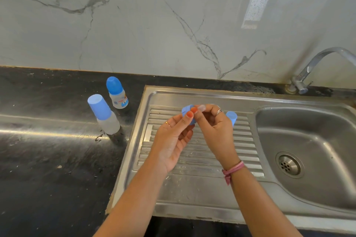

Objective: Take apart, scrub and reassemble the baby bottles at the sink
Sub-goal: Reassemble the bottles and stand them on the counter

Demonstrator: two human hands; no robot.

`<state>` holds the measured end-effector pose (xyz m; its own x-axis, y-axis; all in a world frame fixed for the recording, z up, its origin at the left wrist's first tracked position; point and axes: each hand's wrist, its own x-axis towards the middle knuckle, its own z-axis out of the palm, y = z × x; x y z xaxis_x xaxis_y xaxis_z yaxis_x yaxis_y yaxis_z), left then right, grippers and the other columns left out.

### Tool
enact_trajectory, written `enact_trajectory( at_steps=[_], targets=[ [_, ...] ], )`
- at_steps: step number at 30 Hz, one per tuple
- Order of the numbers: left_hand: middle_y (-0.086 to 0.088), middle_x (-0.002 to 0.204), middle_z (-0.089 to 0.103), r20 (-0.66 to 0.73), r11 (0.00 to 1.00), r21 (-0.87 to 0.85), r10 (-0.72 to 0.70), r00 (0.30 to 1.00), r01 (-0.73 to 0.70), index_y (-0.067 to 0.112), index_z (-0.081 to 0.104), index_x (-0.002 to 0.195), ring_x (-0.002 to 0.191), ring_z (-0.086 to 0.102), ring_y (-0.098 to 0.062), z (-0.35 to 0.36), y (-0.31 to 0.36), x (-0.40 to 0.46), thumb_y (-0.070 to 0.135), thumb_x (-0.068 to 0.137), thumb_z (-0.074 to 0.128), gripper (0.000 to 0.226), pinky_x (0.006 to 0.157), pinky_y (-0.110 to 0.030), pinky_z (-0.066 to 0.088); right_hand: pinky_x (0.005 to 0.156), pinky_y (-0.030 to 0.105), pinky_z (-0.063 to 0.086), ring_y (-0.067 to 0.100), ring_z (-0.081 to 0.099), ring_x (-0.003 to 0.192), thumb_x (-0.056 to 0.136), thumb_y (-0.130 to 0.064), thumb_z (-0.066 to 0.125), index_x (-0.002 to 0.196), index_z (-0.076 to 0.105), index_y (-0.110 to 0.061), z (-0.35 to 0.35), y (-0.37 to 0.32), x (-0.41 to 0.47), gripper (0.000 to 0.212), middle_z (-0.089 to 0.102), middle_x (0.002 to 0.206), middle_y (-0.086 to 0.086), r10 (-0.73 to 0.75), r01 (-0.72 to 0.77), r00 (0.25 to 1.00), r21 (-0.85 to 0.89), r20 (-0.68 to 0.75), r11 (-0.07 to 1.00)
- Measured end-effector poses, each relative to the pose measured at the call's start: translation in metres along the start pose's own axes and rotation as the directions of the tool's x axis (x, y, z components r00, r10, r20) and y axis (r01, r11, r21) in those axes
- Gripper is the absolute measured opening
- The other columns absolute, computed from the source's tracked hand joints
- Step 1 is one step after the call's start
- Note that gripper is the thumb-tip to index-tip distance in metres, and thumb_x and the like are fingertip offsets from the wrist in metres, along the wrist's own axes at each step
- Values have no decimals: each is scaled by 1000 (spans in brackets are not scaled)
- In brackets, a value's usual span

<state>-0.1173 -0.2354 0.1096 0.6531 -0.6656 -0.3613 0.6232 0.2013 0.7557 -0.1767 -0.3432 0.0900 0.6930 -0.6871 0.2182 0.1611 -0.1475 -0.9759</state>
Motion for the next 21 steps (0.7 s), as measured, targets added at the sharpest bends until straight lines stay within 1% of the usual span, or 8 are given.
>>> enact_trajectory(
  at_steps=[2,5,7,9,11,13,16,21],
  targets=[
    [-5,95,73,22,1000,1,-2,1000,2,20,79,87,83,66,-11,-1,3,0,38,59,83,34,73,-22,56,91,35,55,16,67,104,84,-40,63,100,67,-30,-2,-2,2,19,71,107,-4,-57,59,997,-27,59,998],
    [-7,98,73,67,1000,-3,-18,998,18,15,78,90,86,66,-12,2,4,1,36,68,78,30,74,-23,57,87,20,51,6,63,107,94,-31,57,109,66,-31,0,-3,1,17,69,109,-19,-137,139,987,-27,82,990],
    [-8,97,73,79,1000,2,-19,997,19,14,78,90,88,66,-14,3,4,0,33,73,75,26,77,-25,57,86,18,51,4,63,106,97,-22,55,110,67,-27,1,-2,0,18,69,108,-19,-192,194,980,-50,47,980],
    [-8,95,73,90,1000,26,-10,996,8,15,79,86,87,67,-15,5,5,-1,33,74,73,22,78,-25,57,87,22,52,7,65,104,97,-17,54,109,67,-23,2,-1,0,19,70,107,-14,-221,221,975,-66,9,973],
    [-7,93,73,91,999,50,12,996,-17,14,76,89,85,67,-14,7,5,-1,34,73,73,26,76,-25,57,86,26,54,11,67,102,98,-16,53,106,69,-22,3,-3,1,19,72,104,-9,-202,201,979,-30,-14,979],
    [-6,91,73,91,997,60,40,995,-46,12,73,92,81,67,-12,10,6,-1,34,73,72,29,73,-22,56,84,23,53,11,68,98,99,-17,51,101,71,-20,6,-6,3,21,74,100,-6,-170,172,984,29,-58,985],
    [-4,86,73,84,995,66,72,994,-77,15,75,86,77,65,-10,17,6,-1,33,75,70,22,70,-20,55,81,27,54,16,68,91,101,-20,47,92,72,-12,12,-10,6,28,74,94,0,-106,121,983,95,-151,988],
    [-6,81,66,55,988,124,83,995,-89,18,78,77,73,56,-12,23,4,-1,35,75,69,19,67,-21,53,79,37,54,20,64,81,103,-23,45,85,71,-10,18,-10,8,34,73,88,4,-31,67,965,130,-261,989]
  ],
)
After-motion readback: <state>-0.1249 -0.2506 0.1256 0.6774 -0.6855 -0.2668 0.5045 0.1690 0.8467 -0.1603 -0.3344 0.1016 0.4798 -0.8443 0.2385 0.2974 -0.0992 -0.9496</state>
